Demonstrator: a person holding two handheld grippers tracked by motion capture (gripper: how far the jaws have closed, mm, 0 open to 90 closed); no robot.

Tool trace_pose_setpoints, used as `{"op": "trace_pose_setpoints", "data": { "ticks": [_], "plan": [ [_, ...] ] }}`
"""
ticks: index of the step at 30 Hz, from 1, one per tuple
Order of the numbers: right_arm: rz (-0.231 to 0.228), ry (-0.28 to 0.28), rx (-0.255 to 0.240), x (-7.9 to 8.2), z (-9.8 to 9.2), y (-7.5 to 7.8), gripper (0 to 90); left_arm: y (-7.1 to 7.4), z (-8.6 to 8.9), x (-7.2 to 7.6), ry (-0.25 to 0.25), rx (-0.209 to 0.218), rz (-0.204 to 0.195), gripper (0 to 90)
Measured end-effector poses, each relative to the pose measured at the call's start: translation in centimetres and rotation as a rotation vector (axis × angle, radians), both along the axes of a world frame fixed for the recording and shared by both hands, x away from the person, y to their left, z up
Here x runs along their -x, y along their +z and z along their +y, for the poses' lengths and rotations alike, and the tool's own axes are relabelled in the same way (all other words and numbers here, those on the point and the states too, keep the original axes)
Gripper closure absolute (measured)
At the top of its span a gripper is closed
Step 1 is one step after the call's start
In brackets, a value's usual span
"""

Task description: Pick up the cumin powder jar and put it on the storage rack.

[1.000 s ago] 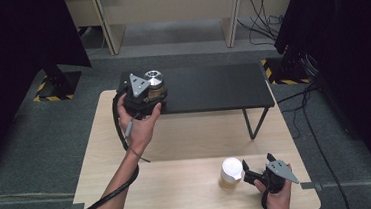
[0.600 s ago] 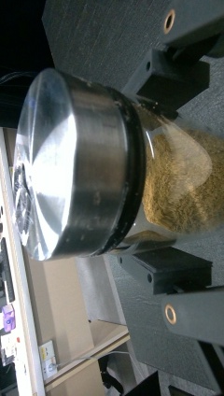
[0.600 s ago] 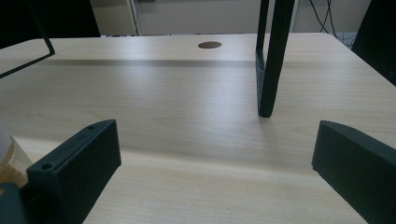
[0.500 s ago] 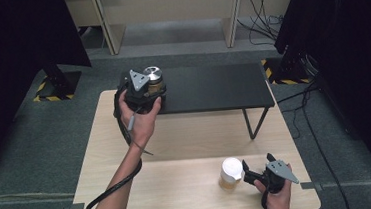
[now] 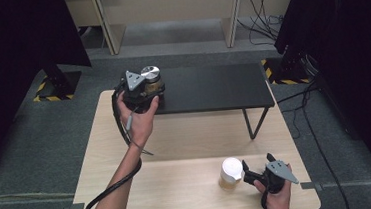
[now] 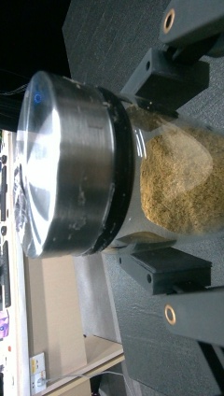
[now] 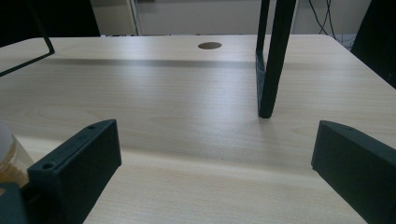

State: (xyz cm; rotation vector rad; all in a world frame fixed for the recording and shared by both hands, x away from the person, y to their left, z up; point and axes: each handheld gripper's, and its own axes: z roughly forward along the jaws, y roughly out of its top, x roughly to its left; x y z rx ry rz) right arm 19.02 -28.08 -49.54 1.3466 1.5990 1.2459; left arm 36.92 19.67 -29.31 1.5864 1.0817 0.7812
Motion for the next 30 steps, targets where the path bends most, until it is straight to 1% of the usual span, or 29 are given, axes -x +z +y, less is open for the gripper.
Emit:
{"op": "trace_pose_setpoints", "data": {
  "ticks": [8,15,16,18,20,21,23,26,30],
  "plan": [
    [0.000,0.001,-0.001,0.0,0.0,0.0,1.4,0.2,0.0,-0.1,-0.002,-0.003,0.005,29.9],
    [-0.001,0.001,0.001,0.0,0.0,0.0,1.4,0.3,0.2,-0.3,-0.006,0.012,0.021,29.1],
    [-0.001,0.001,0.000,0.0,0.0,0.0,1.4,0.3,0.2,-0.3,-0.003,0.012,0.022,28.2],
    [-0.001,0.000,-0.001,0.0,0.0,0.0,1.4,0.3,0.0,-0.1,0.015,0.015,0.021,23.0],
    [-0.001,0.001,-0.002,0.0,0.0,0.0,1.4,-0.1,-0.1,0.4,0.023,0.016,-0.005,18.1],
    [0.000,0.002,-0.003,0.0,-0.1,0.0,1.4,-0.3,-0.2,0.7,0.030,0.009,-0.020,16.1],
    [0.001,0.003,-0.004,0.0,-0.1,0.0,1.4,-0.5,-0.3,1.1,0.031,0.005,-0.037,12.2],
    [0.000,0.003,-0.004,0.0,-0.1,0.0,1.4,-0.6,-0.2,1.7,0.025,0.012,-0.055,9.5],
    [0.001,0.003,-0.004,0.0,-0.1,0.0,1.4,-0.4,0.1,2.6,0.005,0.015,-0.079,8.0]
  ]
}}
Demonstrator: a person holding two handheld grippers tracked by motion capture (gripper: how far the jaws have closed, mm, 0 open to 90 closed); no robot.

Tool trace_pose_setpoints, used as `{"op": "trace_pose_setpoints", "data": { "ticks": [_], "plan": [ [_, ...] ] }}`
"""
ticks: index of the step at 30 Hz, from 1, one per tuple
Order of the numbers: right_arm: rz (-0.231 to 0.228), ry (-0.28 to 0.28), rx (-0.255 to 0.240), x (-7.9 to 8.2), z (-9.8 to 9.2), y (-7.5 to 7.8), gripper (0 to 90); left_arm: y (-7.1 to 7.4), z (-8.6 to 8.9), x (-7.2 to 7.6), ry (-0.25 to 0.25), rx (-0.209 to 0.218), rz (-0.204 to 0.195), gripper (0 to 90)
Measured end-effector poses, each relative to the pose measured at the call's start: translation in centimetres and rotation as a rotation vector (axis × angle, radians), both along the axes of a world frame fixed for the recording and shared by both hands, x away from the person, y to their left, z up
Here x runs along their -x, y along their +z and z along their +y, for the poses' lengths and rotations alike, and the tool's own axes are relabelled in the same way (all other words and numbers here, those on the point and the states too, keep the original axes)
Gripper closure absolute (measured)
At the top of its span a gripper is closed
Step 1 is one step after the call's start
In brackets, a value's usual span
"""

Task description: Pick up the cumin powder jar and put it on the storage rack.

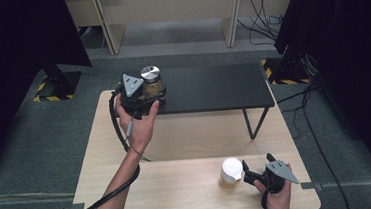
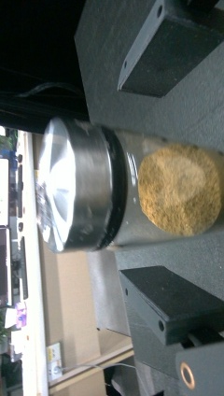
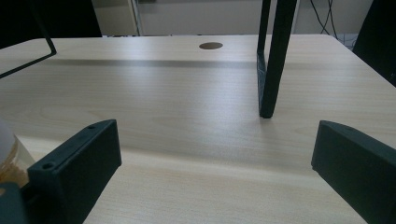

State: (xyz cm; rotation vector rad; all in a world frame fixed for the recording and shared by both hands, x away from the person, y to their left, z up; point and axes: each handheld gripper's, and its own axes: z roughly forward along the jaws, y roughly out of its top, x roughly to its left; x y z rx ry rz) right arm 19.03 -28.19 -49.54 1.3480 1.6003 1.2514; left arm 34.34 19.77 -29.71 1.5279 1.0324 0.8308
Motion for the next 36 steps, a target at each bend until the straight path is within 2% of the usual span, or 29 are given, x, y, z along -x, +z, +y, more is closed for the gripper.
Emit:
{"op": "trace_pose_setpoints", "data": {
  "ticks": [9,14,19,22,25,36],
  "plan": [
    [-0.001,-0.001,-0.002,0.0,0.0,0.0,1.4,0.2,0.3,2.0,-0.026,-0.006,-0.044,7.7],
    [-0.001,-0.001,-0.002,0.0,0.0,0.0,1.4,-0.1,0.7,2.7,-0.041,-0.010,-0.040,6.6],
    [-0.001,-0.001,-0.002,0.0,0.0,0.0,1.4,-0.8,1.3,3.7,-0.051,-0.013,-0.057,6.5],
    [-0.002,-0.001,0.000,0.0,0.0,0.0,1.4,-1.1,1.4,4.3,-0.057,-0.031,-0.068,6.5],
    [-0.003,-0.001,0.002,0.0,0.0,0.0,1.4,-1.3,1.6,4.8,-0.063,-0.026,-0.077,6.5],
    [-0.006,-0.002,0.005,0.1,0.1,-0.1,1.4,-2.3,2.2,6.5,-0.086,-0.030,-0.074,6.7]
  ]
}}
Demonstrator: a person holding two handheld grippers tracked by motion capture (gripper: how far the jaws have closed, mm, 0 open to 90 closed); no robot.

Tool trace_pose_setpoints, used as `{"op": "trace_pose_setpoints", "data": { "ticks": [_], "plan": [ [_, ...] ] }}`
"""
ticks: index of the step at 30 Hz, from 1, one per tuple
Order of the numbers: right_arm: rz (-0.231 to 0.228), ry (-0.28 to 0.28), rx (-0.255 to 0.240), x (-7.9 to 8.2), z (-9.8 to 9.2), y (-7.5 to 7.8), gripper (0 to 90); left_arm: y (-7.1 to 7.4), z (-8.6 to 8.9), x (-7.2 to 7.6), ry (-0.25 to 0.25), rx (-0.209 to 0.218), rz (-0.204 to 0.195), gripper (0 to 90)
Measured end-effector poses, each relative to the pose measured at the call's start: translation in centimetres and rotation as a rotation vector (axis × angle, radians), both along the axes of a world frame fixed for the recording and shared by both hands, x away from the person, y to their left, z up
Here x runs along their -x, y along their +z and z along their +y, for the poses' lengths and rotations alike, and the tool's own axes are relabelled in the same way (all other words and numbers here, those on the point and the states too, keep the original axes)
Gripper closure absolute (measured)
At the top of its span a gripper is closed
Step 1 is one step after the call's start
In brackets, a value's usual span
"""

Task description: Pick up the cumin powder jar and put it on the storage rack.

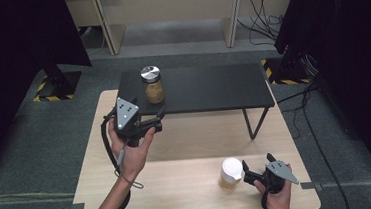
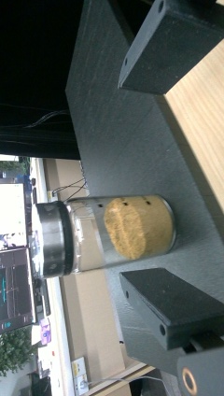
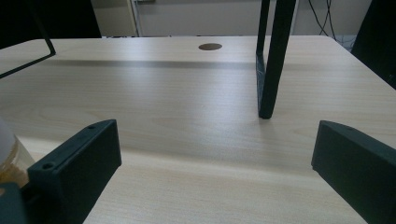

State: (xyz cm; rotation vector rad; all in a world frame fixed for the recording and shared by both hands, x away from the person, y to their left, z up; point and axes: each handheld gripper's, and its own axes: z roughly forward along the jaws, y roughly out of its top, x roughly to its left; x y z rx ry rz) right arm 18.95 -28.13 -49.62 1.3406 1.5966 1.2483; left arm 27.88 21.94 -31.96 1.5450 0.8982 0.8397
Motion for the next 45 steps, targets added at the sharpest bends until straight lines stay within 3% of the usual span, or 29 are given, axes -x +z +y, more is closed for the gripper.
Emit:
{"op": "trace_pose_setpoints", "data": {
  "ticks": [18,45],
  "plan": [
    [-0.001,-0.001,-0.002,0.0,0.0,0.0,1.2,-2.0,0.7,2.1,-0.005,-0.004,-0.008,6.9],
    [-0.006,-0.005,0.003,0.1,0.2,-0.1,1.3,-7.3,1.9,4.8,0.010,0.003,0.023,7.1]
  ]
}}
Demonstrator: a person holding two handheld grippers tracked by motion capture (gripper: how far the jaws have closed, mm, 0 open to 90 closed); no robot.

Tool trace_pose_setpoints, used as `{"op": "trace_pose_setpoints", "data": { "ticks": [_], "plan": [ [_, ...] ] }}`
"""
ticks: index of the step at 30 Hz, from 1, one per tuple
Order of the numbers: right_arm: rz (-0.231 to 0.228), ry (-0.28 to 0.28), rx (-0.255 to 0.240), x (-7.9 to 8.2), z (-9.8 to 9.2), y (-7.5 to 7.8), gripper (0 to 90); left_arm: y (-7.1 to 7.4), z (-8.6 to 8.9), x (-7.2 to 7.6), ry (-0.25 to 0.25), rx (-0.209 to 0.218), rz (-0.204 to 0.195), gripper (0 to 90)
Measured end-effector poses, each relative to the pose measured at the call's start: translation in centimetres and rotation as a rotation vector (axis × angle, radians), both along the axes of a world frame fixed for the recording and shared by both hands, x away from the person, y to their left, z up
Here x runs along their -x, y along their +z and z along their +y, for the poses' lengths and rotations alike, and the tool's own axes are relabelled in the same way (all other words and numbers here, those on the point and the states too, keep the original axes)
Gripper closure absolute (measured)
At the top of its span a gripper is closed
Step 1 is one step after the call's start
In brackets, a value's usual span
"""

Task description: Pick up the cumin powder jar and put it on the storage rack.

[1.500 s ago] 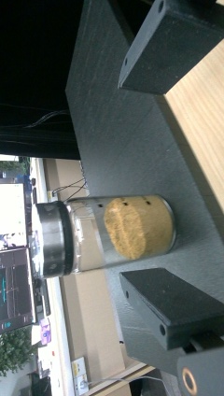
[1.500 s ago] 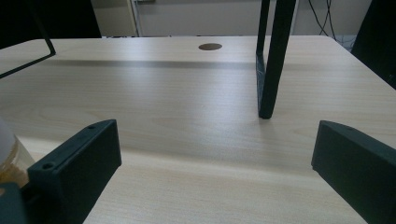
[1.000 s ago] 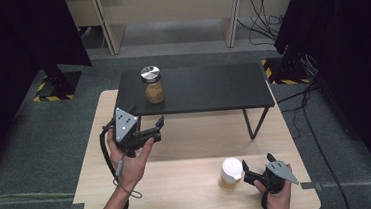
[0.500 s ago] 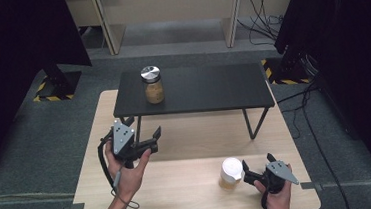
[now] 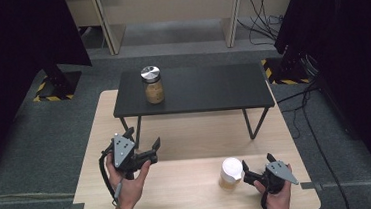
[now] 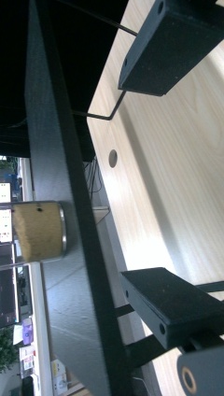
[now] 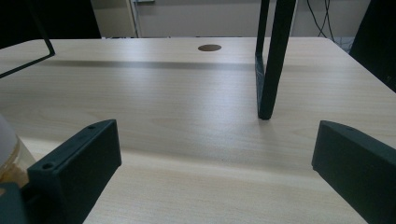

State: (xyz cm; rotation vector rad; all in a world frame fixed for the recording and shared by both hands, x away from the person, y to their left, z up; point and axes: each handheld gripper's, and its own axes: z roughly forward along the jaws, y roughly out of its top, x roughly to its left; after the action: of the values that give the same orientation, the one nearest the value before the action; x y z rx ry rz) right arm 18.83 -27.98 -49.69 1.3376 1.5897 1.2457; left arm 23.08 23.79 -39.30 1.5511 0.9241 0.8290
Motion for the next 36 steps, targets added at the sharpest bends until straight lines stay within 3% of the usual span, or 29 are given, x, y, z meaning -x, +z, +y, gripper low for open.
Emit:
{"op": "trace_pose_setpoints", "data": {
  "ticks": [13,21,32,36],
  "plan": [
    [-0.001,0.000,0.003,0.0,0.1,0.0,1.3,-2.8,0.3,0.7,-0.016,0.010,0.009,7.3],
    [-0.002,0.002,0.005,0.0,0.1,0.0,1.3,-4.3,0.2,1.2,-0.014,0.008,-0.006,7.3],
    [-0.001,0.004,0.006,0.1,0.2,0.0,1.3,-5.7,0.5,1.2,-0.001,0.000,0.022,7.3],
    [0.000,0.005,0.006,0.0,0.2,0.0,1.3,-6.5,0.7,0.9,-0.006,0.002,0.056,7.4]
  ]
}}
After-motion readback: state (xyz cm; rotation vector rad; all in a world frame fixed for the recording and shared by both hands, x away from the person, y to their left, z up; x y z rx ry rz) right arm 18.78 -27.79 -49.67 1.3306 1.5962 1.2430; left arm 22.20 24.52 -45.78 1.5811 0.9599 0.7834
